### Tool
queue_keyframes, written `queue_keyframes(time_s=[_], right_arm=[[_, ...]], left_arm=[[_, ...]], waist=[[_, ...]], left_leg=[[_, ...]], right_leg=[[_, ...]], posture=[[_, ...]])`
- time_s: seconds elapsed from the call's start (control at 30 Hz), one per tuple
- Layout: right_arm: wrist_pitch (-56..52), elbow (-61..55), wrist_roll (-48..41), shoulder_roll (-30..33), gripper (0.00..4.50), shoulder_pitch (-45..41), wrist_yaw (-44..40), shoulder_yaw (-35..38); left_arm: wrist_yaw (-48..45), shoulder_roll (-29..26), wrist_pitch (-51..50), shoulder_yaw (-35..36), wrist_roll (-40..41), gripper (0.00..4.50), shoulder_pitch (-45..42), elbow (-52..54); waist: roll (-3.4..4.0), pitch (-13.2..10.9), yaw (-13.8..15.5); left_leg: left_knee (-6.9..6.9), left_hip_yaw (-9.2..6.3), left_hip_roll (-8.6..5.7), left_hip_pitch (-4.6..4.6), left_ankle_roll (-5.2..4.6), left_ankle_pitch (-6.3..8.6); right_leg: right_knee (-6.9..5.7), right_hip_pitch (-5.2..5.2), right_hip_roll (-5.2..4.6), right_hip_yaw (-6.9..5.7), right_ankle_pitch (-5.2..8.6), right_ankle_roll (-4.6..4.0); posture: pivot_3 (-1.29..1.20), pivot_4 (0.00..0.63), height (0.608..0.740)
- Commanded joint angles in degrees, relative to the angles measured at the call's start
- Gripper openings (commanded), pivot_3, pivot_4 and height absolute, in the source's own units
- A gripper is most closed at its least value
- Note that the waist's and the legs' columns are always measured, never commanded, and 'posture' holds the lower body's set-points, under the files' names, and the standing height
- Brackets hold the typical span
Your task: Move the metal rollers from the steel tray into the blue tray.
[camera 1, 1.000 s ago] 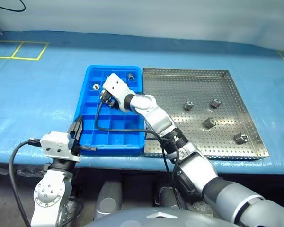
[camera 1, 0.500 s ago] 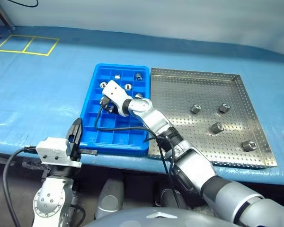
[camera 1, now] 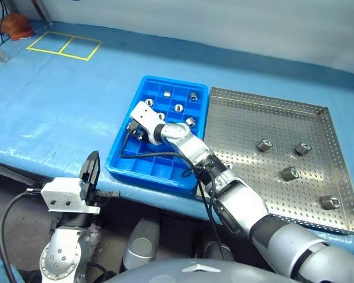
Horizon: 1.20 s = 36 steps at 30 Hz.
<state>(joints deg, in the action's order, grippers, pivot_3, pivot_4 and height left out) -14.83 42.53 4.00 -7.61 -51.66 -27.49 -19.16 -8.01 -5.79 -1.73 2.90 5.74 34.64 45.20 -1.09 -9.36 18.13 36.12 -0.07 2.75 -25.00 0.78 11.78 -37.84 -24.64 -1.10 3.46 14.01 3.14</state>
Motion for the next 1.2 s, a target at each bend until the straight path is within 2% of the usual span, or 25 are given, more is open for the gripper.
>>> queue_keyframes(time_s=[0.03,0.13,0.23,0.43,0.57,0.63,0.7,0.9,1.1,1.2], right_arm=[[1.5,0.7,-0.8,-5.0,3.44,-3.1,0.6,0.8],[1.5,0.3,-0.8,-4.6,4.42,-3.3,1.1,1.5],[0.7,-3.9,-1.3,-3.3,4.47,-2.3,0.6,2.0],[-6.8,-30.3,-3.6,4.4,4.47,5.7,-4.1,3.0],[-14.6,-44.8,-3.6,10.0,4.47,10.7,-2.0,6.1],[-18.2,-50.2,-2.9,13.0,4.47,13.3,-0.4,7.4],[-21.7,-52.3,-2.0,12.7,4.47,14.3,2.8,7.5],[-34.0,-66.0,-2.6,21.9,4.47,26.4,3.5,13.1],[-41.7,-77.7,-4.8,25.5,4.47,35.1,4.1,16.1],[-44.5,-82.5,-5.8,27.7,4.47,39.2,3.7,16.3]], left_arm=[[-0.1,-0.1,1.4,-0.2,0.0,0.0,-0.7,2.3],[-0.6,-0.6,1.0,-0.3,0.4,0.0,-1.9,2.0],[-1.5,-1.6,0.3,0.2,1.4,0.0,-3.5,1.9],[-6.0,-7.2,-3.6,4.7,7.5,0.0,-9.0,1.6],[-6.9,-10.1,-6.4,7.6,9.8,0.0,-14.8,-1.3],[-6.4,-10.7,-8.9,8.4,11.4,0.0,-18.7,-3.1],[-7.0,-11.9,-10.0,9.0,10.8,0.0,-19.7,-4.2],[-8.3,-14.3,-20.2,1.4,9.3,0.0,-37.2,-15.2],[-19.0,-18.1,-26.8,-6.9,11.0,0.0,-51.0,-23.8],[-28.8,-21.4,-30.2,-12.7,11.7,0.0,-58.8,-29.4]], waist=[[-0.01,0.0,0.3],[-0.02,0.0,0.4],[-0.01,0.0,0.5],[0.04,0.0,0.7],[0.09,0.1,-0.2],[0.15,0.1,-1.5],[0.14,0.1,-4.0],[0.22,0.2,-10.8],[0.23,0.2,-18.0],[0.23,0.2,-19.7]], left_leg=[[0.0,0.0,0.05,0.01,0.04,0.01],[0.01,0.0,0.24,-0.01,0.3,0.07],[0.02,-0.07,0.45,-0.03,0.53,0.18],[0.06,-0.29,0.86,-0.21,0.88,0.37],[0.34,-0.4,0.85,-0.23,0.9,0.38],[0.65,-0.38,0.85,-0.23,0.9,0.39],[0.91,-0.37,0.86,-0.25,0.89,0.4],[1.02,-0.46,0.76,-0.1,0.71,0.18],[0.9,-0.36,0.77,0.4,0.62,0.23],[0.85,-0.41,0.82,0.5,0.59,0.24]], right_leg=[[0.0,0.0,0.05,0.0,0.01,-0.02],[0.0,0.01,0.24,0.01,0.03,-0.07],[-0.01,0.02,0.55,0.05,-0.05,0.05],[-0.13,-0.13,1.09,0.0,-0.05,-0.53],[-0.09,0.03,1.03,-0.17,-0.03,-0.5],[-0.12,0.1,1.03,-0.16,0.15,-0.33],[-0.17,0.16,1.03,-0.14,0.13,-0.35],[-0.21,0.52,1.0,-0.06,-0.09,-0.3],[-0.22,0.84,1.09,0.22,-0.41,-0.2],[-0.34,0.82,1.19,0.29,-0.33,-0.19]], posture=[[0.56,0.15,0.74],[0.53,0.15,0.74],[0.49,0.15,0.74],[0.36,0.15,0.74],[0.25,0.15,0.74],[0.21,0.15,0.74],[0.16,0.15,0.74],[0.05,0.15,0.74],[0.0,0.15,0.74],[-0.01,0.15,0.74]])
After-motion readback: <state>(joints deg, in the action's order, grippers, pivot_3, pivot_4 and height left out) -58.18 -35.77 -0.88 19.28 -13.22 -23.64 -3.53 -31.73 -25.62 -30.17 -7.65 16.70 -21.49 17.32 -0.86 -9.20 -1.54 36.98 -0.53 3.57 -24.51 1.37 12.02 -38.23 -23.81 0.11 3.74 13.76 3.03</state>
